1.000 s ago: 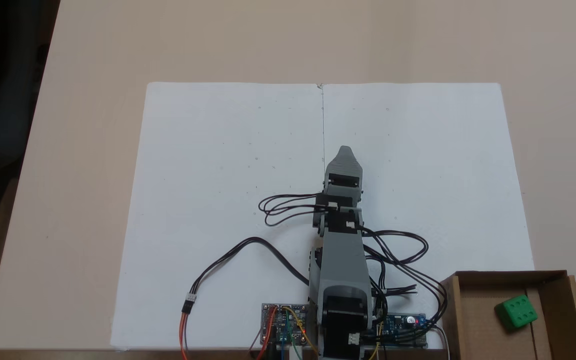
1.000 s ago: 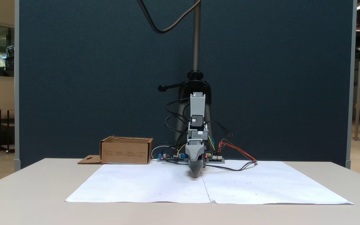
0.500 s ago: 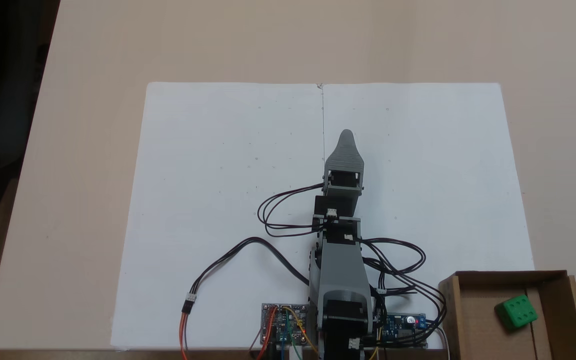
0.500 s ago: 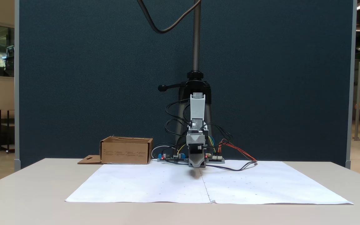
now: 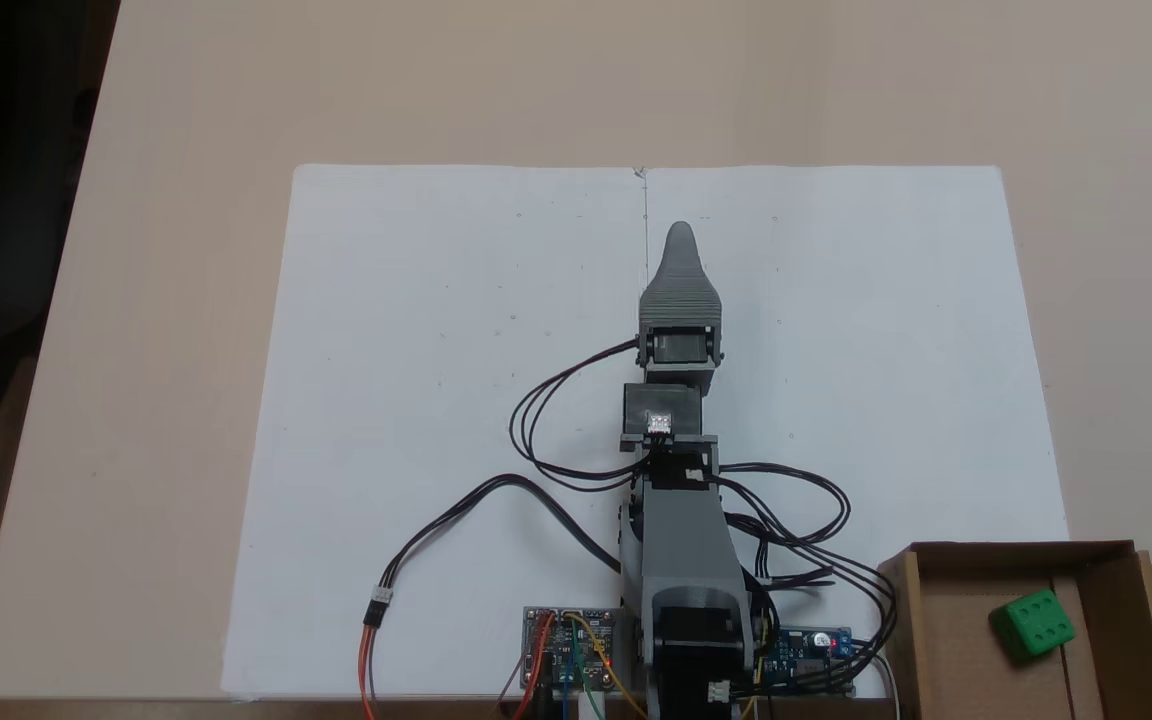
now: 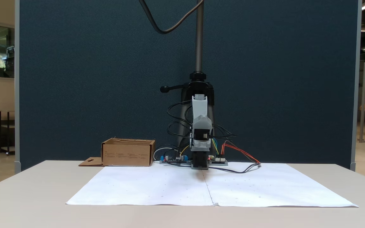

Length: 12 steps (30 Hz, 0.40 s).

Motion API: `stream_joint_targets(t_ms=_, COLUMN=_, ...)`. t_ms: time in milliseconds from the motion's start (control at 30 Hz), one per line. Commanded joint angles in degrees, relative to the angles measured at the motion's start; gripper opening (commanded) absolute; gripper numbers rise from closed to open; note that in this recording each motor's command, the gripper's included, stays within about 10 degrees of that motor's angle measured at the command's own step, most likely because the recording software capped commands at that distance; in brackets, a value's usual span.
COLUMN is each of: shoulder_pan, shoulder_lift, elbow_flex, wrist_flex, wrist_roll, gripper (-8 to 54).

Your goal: Grasp a green dice and put it in the bin.

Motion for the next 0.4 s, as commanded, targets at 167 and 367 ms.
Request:
stream_joint_targets(t_ms=167, shoulder_pan=0.00, shoulder_lift=6.42, elbow_flex=10.00, wrist_flex=-10.00, wrist_roll=-4.31, gripper=45.0)
stream_joint_targets(t_ms=367, shoulder_pan=0.00, shoulder_lift=6.42, elbow_flex=10.00, wrist_flex=-10.00, wrist_roll=-4.22, gripper=45.0)
